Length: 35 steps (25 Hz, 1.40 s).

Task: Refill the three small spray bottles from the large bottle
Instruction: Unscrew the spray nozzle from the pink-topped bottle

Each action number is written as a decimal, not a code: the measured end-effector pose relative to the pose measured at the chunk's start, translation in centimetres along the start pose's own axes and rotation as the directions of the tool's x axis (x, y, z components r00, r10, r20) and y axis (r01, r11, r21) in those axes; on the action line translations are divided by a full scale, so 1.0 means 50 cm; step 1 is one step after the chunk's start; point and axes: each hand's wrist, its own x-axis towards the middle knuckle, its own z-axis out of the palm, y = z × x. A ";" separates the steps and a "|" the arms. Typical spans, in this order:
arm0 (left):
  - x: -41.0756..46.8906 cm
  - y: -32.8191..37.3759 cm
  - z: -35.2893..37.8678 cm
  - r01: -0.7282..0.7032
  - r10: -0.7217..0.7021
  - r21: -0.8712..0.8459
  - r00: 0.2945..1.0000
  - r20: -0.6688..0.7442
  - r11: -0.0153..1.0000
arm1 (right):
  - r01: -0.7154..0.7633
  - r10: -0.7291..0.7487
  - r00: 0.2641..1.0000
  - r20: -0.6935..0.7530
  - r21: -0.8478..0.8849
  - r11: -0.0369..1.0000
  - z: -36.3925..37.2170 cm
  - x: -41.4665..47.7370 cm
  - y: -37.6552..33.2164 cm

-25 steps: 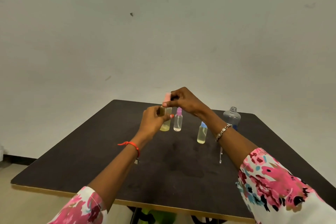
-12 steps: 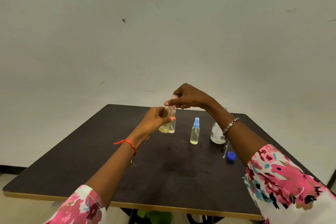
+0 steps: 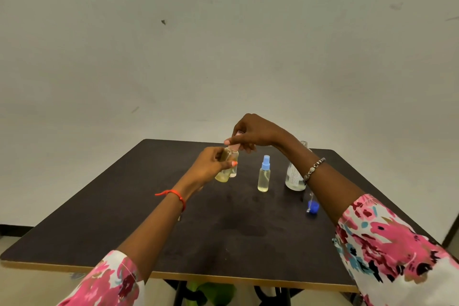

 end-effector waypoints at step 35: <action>0.015 -0.071 0.029 0.232 -0.295 -0.268 0.928 -0.228 0.935 | -0.411 0.403 0.911 0.081 0.209 0.887 0.270 -0.121 0.200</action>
